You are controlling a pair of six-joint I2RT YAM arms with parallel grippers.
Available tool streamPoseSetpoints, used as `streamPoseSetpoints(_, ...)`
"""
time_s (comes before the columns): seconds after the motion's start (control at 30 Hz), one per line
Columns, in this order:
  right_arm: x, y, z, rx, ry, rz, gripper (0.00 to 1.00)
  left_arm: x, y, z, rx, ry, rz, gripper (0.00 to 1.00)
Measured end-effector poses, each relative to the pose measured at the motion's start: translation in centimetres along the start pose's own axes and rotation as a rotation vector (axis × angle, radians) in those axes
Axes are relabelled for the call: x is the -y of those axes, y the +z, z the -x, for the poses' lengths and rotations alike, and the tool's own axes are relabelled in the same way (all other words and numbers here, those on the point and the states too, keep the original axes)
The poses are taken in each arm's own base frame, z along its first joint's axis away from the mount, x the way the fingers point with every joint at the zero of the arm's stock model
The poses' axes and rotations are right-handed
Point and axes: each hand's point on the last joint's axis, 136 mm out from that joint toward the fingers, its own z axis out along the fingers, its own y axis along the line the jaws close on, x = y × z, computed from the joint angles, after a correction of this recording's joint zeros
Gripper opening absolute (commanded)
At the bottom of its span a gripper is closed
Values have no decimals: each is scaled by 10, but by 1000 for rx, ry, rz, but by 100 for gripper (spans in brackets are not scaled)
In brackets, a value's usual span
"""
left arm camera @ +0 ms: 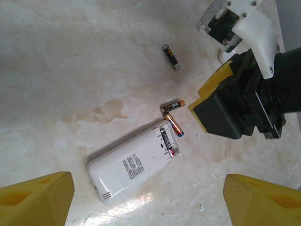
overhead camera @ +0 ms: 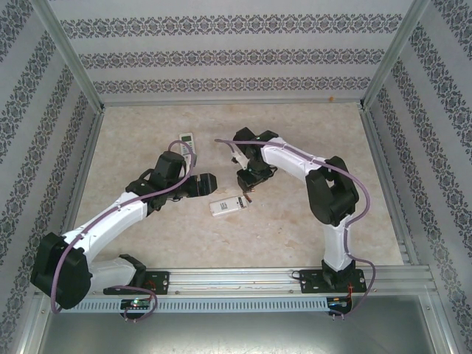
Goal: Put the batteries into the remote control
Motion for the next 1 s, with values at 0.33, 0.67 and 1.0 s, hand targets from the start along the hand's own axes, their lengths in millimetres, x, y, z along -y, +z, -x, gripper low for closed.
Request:
streamPoseSetpoints(0.33,8,9,10,-27,-120,-58,40,1,0,2,7,1,-5,84)
streamPoseSetpoints(0.67,5,19,4,-67,-104,-68,38,1,3,2,7,-1,-6,84)
streamPoseSetpoints(1.0,-20,13,-9,-29,161,33,33,0,6,2,0,-6,-4,84)
